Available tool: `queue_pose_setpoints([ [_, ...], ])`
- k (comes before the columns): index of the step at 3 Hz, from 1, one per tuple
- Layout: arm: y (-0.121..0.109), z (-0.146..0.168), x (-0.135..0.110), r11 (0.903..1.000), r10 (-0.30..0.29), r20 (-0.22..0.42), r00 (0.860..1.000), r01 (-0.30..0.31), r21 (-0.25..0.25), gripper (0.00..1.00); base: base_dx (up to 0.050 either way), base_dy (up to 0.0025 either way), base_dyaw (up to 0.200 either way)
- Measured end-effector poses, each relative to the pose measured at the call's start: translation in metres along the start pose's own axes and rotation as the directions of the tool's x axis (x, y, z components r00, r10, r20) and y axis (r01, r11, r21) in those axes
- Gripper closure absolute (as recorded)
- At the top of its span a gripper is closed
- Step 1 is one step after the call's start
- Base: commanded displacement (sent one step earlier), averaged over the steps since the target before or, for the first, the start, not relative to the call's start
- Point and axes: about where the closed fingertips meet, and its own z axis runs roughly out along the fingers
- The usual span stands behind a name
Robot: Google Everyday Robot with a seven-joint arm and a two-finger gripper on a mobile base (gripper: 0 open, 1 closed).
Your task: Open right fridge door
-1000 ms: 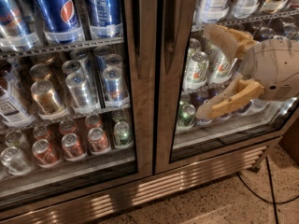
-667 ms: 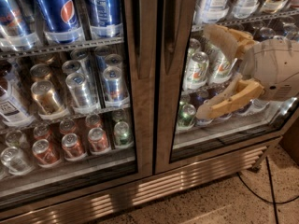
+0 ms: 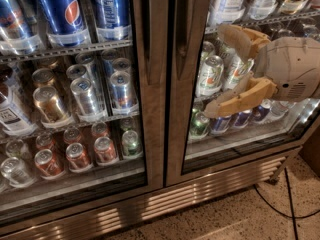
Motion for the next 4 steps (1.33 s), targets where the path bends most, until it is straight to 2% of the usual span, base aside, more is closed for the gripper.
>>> queue_pose_setpoints([
  [1, 0.000, 0.000, 0.000, 1.0000, 0.000, 0.000, 1.000, 0.000, 0.000, 0.00, 0.000, 0.00000, 0.000],
  [2, 0.001, 0.001, -0.007, 0.9969, -0.016, -0.008, 1.000, 0.015, -0.077, 0.00, 0.000, 0.00000, 0.000],
  [3, 0.002, -0.001, -0.016, 0.9852, -0.037, -0.034, 0.999, 0.031, -0.169, 0.00, 0.000, 0.00000, 0.000],
  [4, 0.002, -0.001, -0.016, 0.9852, -0.037, -0.034, 0.999, 0.031, -0.169, 0.00, 0.000, 0.00000, 0.200],
])
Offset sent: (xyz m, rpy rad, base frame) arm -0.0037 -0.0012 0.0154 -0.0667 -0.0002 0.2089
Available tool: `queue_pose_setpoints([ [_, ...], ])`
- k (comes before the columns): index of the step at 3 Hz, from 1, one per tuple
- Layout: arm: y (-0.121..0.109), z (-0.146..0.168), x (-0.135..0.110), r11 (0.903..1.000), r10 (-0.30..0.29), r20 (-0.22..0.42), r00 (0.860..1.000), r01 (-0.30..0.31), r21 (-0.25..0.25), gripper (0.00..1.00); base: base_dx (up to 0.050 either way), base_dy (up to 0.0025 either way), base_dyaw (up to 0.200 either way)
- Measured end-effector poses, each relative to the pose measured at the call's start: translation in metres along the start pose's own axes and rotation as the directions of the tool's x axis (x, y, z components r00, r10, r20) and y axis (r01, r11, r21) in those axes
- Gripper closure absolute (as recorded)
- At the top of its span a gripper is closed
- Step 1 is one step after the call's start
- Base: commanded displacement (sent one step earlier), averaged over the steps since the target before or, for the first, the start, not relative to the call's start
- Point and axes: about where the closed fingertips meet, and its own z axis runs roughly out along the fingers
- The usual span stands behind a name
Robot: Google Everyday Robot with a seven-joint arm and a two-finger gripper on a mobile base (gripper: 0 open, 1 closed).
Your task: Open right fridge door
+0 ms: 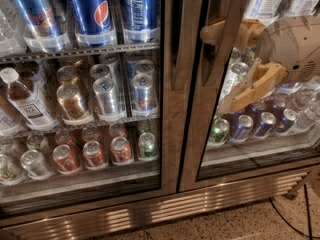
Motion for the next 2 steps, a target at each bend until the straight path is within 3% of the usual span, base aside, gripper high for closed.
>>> queue_pose_setpoints([
  [1, 0.0000, 0.0000, 0.0000, 1.0000, 0.000, 0.000, 1.000, 0.000, 0.000, 0.00, 0.000, 0.00000, 0.000],
  [2, 0.0000, 0.0001, -0.0001, 1.0000, 0.000, 0.000, 1.000, 0.000, 0.000, 0.17, 0.000, 0.00000, 0.000],
])
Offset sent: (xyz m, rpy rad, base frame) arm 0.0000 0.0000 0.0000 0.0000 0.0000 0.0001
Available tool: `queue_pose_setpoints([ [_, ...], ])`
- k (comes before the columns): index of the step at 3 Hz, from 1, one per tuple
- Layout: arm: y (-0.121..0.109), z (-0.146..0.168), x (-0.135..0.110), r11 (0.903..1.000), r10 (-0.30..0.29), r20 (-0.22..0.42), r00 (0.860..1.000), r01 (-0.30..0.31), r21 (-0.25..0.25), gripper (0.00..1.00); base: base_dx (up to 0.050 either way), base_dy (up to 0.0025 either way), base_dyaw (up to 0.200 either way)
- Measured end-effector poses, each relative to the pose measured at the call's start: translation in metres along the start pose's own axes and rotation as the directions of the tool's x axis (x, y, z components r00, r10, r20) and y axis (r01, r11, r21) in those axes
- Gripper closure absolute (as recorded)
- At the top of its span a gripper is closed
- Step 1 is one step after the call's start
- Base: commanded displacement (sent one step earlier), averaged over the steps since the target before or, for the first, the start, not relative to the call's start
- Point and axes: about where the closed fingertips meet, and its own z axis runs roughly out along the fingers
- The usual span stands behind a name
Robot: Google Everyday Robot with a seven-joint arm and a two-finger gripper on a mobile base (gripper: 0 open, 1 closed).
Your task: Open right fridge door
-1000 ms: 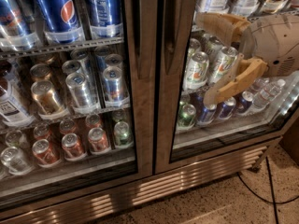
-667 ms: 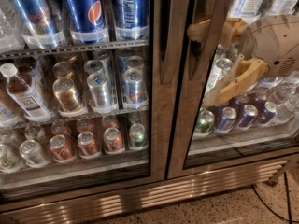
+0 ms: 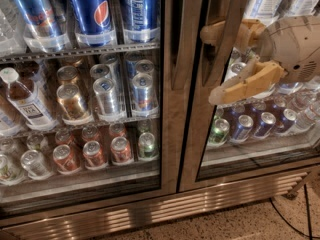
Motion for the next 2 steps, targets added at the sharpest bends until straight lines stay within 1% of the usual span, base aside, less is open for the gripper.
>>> queue_pose_setpoints([
  [2, 0.0000, 0.0000, 0.0000, 1.0000, 0.000, 0.000, 1.000, 0.000, 0.000, 0.64, 0.000, 0.00000, 0.000],
])
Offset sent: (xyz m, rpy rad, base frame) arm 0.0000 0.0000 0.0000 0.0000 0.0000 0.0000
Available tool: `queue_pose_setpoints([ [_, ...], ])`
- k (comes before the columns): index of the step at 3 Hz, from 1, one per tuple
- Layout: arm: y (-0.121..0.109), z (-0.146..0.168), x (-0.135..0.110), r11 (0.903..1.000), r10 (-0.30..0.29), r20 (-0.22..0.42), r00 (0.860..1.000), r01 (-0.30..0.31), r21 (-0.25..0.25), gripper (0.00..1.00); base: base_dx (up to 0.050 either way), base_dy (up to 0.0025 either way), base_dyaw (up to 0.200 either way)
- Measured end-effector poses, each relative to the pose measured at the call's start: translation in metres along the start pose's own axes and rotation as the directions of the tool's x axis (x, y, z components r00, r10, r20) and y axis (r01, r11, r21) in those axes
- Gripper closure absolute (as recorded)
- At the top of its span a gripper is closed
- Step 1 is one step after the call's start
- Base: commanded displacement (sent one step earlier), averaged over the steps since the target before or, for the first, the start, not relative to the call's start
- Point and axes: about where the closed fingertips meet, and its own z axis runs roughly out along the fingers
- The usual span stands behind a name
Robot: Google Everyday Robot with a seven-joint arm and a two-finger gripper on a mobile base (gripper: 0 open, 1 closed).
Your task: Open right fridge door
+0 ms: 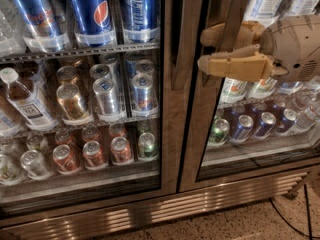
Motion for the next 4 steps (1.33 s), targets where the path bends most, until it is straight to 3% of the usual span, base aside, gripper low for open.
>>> queue_pose_setpoints([
  [1, 0.0000, 0.0001, 0.0000, 1.0000, 0.000, 0.000, 1.000, 0.000, 0.000, 1.00, 0.000, 0.00000, 0.000],
  [4, 0.0000, 0.0001, 0.0000, 1.0000, 0.000, 0.000, 1.000, 0.000, 0.000, 1.00, -0.050, -0.00002, 0.000],
])
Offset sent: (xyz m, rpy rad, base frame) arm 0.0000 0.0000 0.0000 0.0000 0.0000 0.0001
